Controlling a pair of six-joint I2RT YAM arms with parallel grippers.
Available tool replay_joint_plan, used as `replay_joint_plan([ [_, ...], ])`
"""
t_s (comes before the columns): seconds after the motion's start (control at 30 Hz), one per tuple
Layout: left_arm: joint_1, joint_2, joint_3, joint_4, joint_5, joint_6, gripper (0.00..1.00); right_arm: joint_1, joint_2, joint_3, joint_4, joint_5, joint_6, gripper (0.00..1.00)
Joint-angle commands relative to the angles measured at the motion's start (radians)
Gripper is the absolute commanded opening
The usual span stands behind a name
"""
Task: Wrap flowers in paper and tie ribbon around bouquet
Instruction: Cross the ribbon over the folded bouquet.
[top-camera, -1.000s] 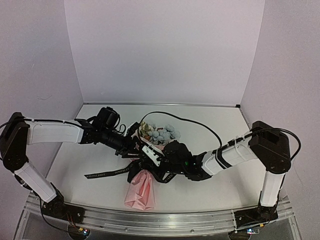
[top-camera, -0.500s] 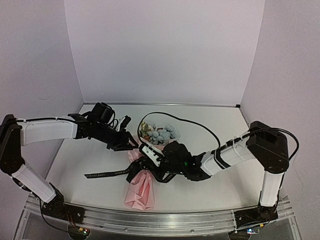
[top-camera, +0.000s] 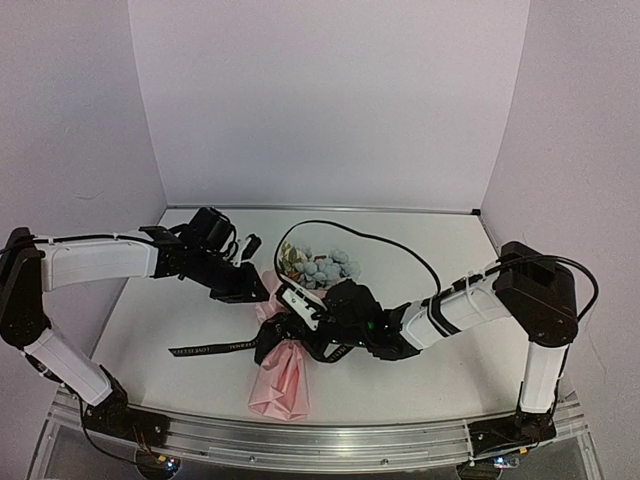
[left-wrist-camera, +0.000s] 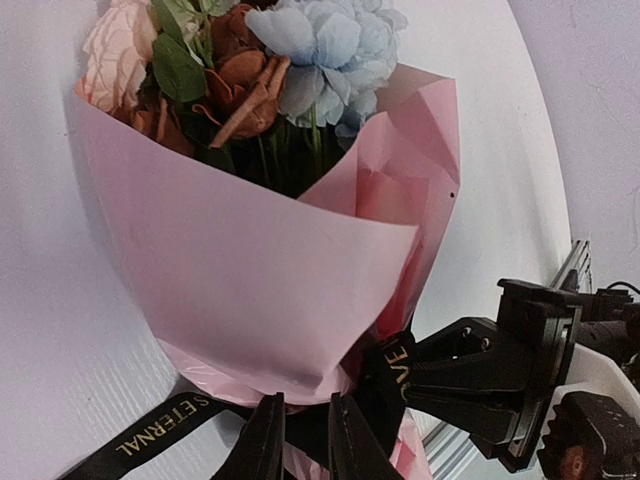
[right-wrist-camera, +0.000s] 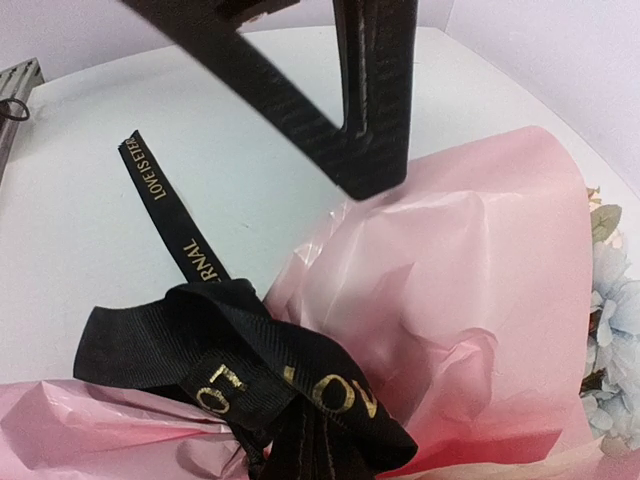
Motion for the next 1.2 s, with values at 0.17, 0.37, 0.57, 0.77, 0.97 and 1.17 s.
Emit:
replay_joint_plan([
  [0.17, -0.035, 0.053, 0.002, 0.035, -0.03, -0.001, 0.17, 0.005, 0.025, 0.06, 0.018, -0.027, 0.017, 0.0],
  [0.37, -0.055, 0.081, 0.009, 0.044, -0.022, -0.002, 0.19, 0.005, 0.029, 0.067, 0.018, -0.037, 0.015, 0.0],
  [0.57, -0.074, 0.105, 0.016, 0.054, 0.012, 0.005, 0.2, 0.006, 0.035, 0.069, 0.018, -0.036, 0.017, 0.0],
  [0.77, -0.091, 0.11, 0.028, 0.05, 0.048, 0.01, 0.24, 0.005, 0.035, 0.07, 0.018, -0.026, 0.012, 0.0],
  [0.97, -0.091, 0.105, 0.0, 0.083, 0.088, -0.022, 0.28, 0.005, 0.02, 0.073, 0.018, -0.015, 0.014, 0.0],
  [1.17, -0.091, 0.097, -0.034, 0.137, 0.127, -0.067, 0.22, 0.005, 0.005, 0.075, 0.018, -0.005, 0.009, 0.0],
])
